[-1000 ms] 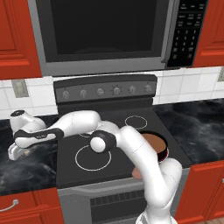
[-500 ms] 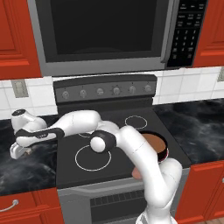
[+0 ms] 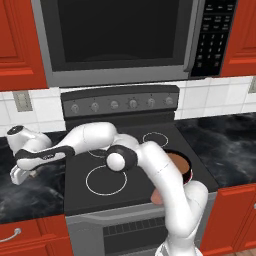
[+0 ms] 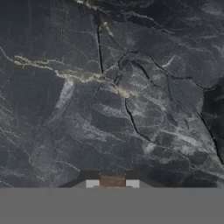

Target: Pick up the sugar cube(s) and place them in the saucepan with hot chocolate.

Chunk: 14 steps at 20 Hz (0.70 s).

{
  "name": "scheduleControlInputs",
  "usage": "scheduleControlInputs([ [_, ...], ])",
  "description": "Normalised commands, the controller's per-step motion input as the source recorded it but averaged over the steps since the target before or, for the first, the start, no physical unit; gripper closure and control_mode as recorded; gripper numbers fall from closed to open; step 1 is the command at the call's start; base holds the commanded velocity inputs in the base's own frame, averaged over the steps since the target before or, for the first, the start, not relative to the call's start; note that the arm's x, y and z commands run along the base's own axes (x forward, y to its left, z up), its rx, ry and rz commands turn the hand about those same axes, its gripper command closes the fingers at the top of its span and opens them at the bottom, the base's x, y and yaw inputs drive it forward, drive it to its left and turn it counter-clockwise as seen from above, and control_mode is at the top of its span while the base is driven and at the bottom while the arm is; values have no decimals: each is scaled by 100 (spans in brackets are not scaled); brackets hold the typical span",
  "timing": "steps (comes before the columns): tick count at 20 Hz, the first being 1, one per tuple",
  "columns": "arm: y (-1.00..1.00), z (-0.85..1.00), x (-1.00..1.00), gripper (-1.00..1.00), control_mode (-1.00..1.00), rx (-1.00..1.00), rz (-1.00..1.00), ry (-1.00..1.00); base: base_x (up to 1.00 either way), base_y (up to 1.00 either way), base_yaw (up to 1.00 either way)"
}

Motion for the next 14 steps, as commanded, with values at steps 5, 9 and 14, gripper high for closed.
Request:
scheduleControlInputs([
  [5,-68,5,-96,100,-100,3,1,-17,0,0,0],
  [9,-75,32,-77,100,-100,2,0,-12,0,0,0],
  [14,-95,52,-11,100,-100,0,0,-1,0,0,0],
])
